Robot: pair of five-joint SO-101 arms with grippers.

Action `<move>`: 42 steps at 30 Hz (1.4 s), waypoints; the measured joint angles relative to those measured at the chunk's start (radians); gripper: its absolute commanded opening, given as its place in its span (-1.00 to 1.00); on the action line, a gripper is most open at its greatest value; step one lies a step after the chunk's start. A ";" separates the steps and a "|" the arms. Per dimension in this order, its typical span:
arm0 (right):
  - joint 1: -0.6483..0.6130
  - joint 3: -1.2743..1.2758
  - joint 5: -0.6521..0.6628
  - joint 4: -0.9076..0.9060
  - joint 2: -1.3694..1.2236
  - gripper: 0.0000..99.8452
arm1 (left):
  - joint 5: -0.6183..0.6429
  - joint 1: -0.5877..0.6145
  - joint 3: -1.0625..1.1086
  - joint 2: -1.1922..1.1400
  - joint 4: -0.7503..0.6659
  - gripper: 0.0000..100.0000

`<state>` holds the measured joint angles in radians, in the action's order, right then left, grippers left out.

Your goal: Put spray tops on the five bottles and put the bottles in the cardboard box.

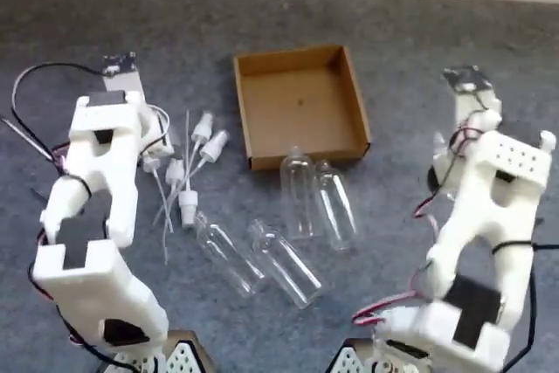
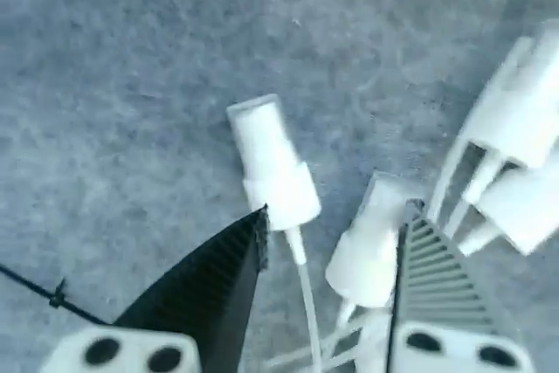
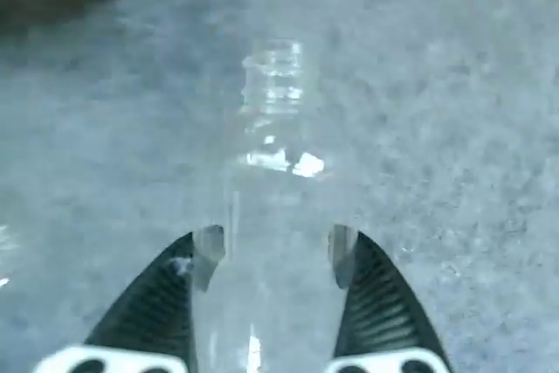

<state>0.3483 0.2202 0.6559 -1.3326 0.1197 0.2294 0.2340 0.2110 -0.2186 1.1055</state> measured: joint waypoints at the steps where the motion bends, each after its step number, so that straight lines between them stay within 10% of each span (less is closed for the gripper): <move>1: 0.028 0.000 0.000 0.029 -0.038 -0.99 | 0.005 0.003 -0.015 -0.028 0.000 -0.57; 42: 0.066 -0.021 -0.091 0.259 -0.457 -0.84 | -0.006 0.124 -0.209 -0.242 -0.051 -0.64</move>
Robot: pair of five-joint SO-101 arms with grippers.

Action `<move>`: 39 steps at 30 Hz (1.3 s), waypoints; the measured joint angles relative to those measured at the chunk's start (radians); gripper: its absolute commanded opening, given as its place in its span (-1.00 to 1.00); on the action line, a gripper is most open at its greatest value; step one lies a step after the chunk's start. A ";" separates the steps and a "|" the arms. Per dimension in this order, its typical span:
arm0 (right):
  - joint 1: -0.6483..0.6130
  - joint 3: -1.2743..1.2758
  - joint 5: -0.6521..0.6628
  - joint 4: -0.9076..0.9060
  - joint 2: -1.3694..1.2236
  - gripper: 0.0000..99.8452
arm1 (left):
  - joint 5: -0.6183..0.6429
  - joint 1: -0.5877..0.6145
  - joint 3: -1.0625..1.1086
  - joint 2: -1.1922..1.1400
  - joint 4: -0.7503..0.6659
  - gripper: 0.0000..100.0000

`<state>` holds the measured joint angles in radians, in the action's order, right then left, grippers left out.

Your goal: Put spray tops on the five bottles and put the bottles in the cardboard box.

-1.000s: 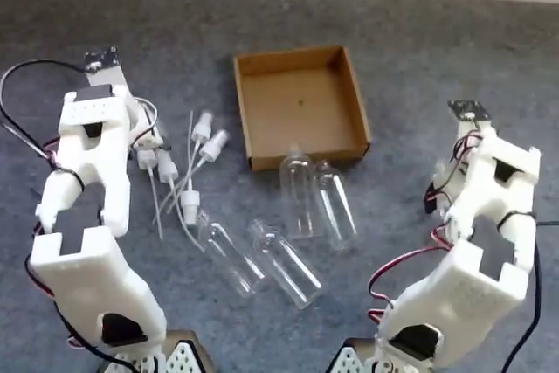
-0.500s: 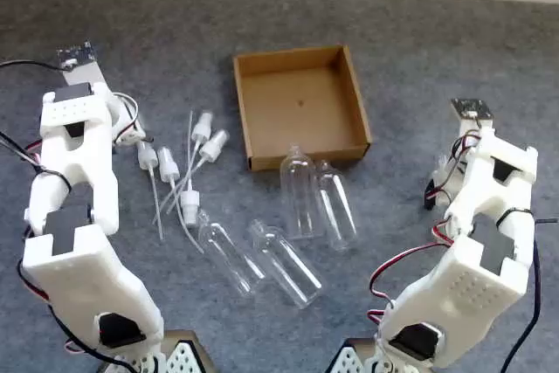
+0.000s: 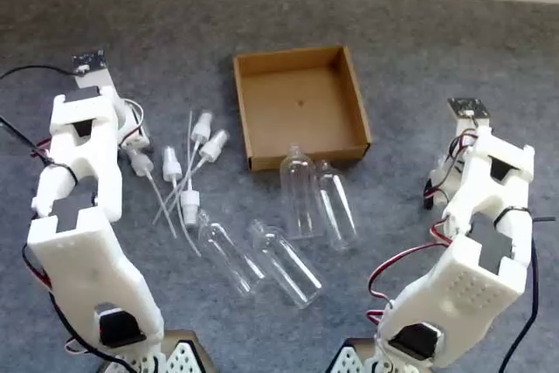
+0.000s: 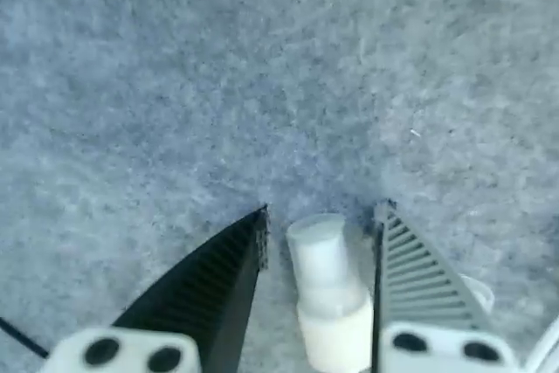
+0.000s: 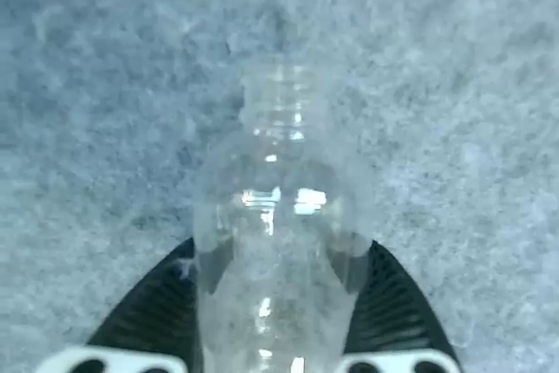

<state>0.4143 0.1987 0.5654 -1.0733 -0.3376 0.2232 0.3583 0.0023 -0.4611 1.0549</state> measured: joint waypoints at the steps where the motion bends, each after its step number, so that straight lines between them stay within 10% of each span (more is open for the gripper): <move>1: 0.000 0.000 0.000 0.000 0.000 -0.84 | -0.002 0.000 0.000 -0.002 0.000 -0.64; 28: 0.000 0.000 0.000 0.000 0.000 -0.83 | -0.132 -0.075 -0.219 -0.008 0.219 -0.92; 39: 0.002 -0.002 -0.002 -0.009 -0.002 -0.46 | -0.212 -0.161 -0.052 0.109 0.278 -0.92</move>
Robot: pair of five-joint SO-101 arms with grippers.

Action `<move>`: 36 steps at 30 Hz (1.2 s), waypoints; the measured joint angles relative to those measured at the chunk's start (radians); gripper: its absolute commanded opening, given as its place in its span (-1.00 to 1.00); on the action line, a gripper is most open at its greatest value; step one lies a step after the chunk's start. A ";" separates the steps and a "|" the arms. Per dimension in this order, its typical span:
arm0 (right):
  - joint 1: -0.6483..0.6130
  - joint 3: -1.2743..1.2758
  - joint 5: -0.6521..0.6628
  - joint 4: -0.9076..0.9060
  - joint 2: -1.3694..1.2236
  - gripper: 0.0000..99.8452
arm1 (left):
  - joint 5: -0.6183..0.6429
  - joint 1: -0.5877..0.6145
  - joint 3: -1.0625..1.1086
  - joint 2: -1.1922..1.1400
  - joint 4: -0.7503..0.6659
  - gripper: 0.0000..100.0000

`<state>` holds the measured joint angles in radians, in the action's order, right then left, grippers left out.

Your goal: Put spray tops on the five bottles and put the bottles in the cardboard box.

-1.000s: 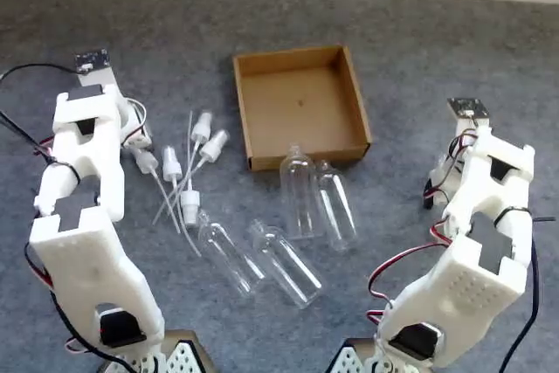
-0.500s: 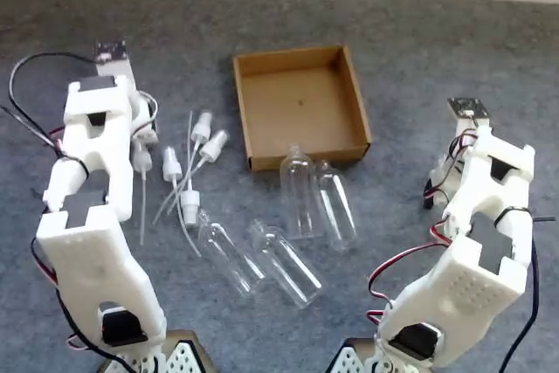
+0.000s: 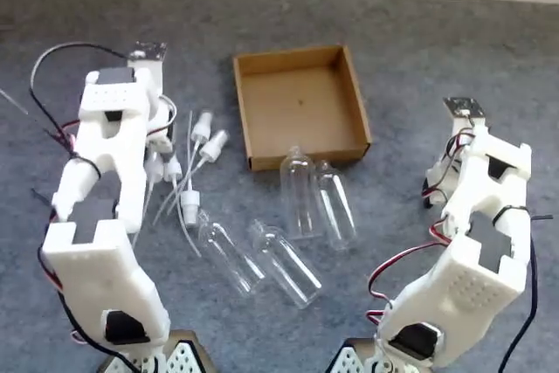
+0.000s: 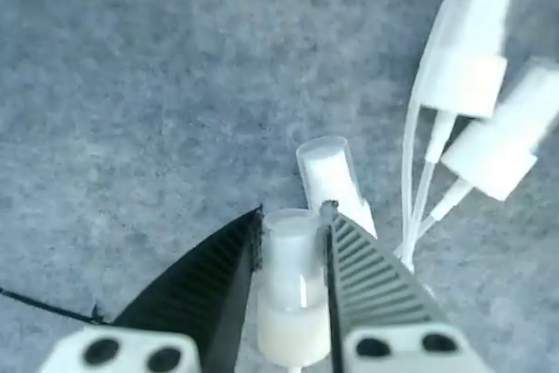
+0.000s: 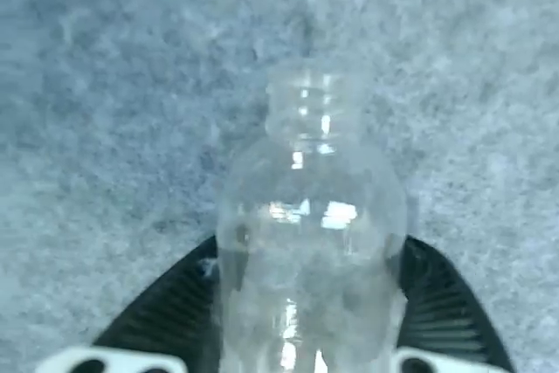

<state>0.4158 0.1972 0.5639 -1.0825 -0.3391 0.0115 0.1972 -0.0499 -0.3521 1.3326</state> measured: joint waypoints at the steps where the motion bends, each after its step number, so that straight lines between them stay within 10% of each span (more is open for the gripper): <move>1: 0.000 0.000 0.000 0.000 0.000 -0.46 | 0.000 0.003 0.031 0.021 -0.015 -0.92; 15: 0.006 -0.203 0.000 -0.126 -0.008 -0.46 | -0.048 0.000 0.336 0.120 -0.293 -0.92; 36: -0.054 -0.272 0.000 -0.157 -0.021 -0.55 | -0.048 0.005 0.345 0.120 -0.315 -0.92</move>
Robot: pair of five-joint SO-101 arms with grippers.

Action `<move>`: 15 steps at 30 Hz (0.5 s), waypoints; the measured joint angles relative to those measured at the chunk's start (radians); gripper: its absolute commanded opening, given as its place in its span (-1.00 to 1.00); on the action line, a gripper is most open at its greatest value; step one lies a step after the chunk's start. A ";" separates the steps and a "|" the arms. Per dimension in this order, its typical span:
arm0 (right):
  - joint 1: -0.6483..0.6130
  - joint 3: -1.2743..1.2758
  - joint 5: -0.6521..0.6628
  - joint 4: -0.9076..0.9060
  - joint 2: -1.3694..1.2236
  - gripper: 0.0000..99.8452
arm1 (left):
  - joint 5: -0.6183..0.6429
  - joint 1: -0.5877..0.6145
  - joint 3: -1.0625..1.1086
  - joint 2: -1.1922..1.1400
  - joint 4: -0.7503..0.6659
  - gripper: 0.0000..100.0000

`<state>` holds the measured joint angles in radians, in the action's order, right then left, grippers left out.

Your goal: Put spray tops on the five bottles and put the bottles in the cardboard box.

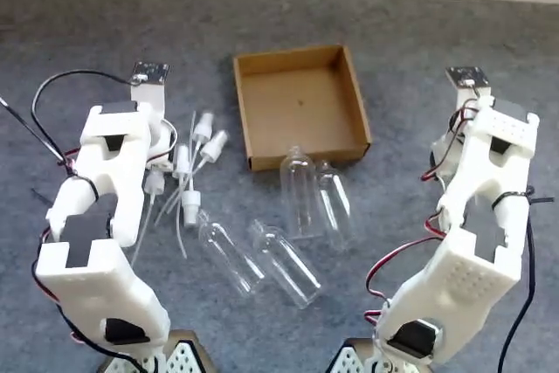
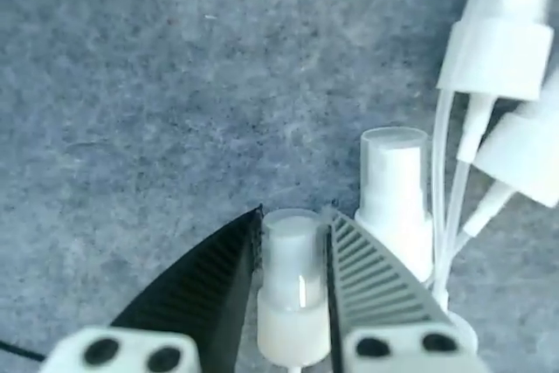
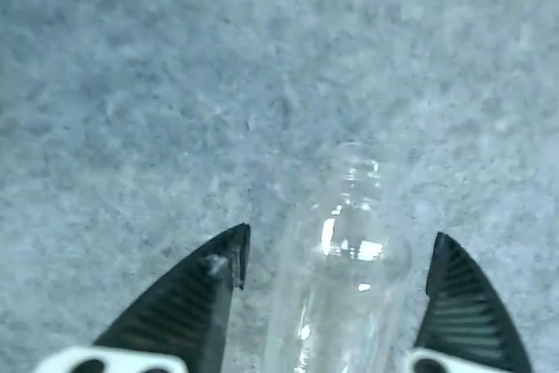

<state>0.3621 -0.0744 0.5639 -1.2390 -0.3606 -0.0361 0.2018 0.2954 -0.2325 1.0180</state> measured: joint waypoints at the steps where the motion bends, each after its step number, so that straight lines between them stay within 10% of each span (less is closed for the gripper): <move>1: 0.002 0.000 0.000 0.000 0.000 -0.58 | 0.000 0.000 0.000 0.000 0.000 -0.92; 15: 0.002 0.023 0.000 -0.002 -0.103 -0.58 | 0.000 0.000 0.000 0.000 0.000 -0.92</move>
<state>0.3636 -0.0514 0.5639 -1.2405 -0.4634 -0.0361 0.2018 0.2954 -0.2325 1.0180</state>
